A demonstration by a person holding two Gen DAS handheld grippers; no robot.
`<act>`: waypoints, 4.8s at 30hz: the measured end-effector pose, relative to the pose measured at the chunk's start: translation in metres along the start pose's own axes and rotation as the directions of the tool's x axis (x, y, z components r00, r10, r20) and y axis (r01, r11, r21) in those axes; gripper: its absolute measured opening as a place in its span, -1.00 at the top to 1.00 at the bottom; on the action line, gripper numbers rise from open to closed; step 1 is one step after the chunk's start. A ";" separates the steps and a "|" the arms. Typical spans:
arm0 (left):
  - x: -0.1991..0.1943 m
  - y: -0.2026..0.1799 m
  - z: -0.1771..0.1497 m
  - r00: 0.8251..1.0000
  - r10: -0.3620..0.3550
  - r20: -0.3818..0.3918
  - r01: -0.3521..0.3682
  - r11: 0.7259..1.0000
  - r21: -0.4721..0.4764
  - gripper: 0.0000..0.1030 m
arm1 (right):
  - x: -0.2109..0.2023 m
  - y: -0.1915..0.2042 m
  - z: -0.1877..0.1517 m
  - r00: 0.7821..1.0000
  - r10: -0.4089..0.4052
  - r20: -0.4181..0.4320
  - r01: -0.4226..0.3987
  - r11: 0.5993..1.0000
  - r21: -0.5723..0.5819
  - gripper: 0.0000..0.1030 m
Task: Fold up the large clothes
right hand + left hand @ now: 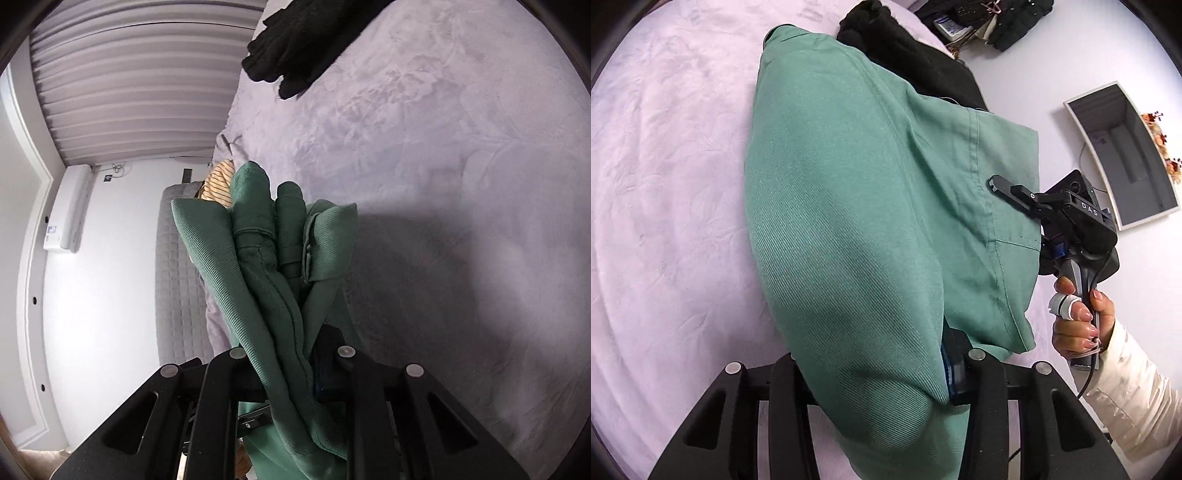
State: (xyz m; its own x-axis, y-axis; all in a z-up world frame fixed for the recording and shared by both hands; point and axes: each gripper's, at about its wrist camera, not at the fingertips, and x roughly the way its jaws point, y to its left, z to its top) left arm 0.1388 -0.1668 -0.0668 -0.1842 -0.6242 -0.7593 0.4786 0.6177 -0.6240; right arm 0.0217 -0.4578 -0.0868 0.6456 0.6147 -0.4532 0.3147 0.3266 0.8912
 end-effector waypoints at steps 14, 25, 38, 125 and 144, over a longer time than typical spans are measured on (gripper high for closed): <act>-0.111 0.092 -0.137 0.983 0.113 -0.145 -0.117 0.993 -0.015 0.08 | 0.068 0.016 -0.179 0.996 0.030 -0.081 -0.020 0.993 0.115 0.66; -0.161 0.140 -0.175 0.965 0.254 -0.069 -0.259 0.964 -0.059 -0.10 | 0.079 0.041 -0.213 0.846 -0.533 -0.023 0.525 0.840 -0.134 -0.09; -0.113 0.134 -0.153 0.907 0.421 -0.025 -0.422 0.906 -0.032 -0.43 | 0.087 0.052 -0.211 0.773 -0.632 0.056 0.619 0.731 -0.285 0.87; -0.089 0.094 -0.234 0.862 0.482 -0.157 -0.453 0.872 0.188 -0.65 | 0.034 0.022 -0.343 0.771 -0.625 -0.124 0.629 0.777 0.000 0.94; -0.107 0.090 -0.221 0.844 0.516 -0.148 -0.492 0.854 0.172 -0.65 | 0.025 0.039 -0.343 0.731 -0.676 -0.091 0.676 0.736 -0.034 0.94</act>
State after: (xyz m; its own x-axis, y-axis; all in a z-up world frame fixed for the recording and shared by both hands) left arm 0.0115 0.0616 -0.0828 -0.0354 -0.1376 -0.9899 0.6468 0.7519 -0.1277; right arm -0.1888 -0.1836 -0.0695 0.1961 0.2936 -0.9356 0.6444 0.6806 0.3486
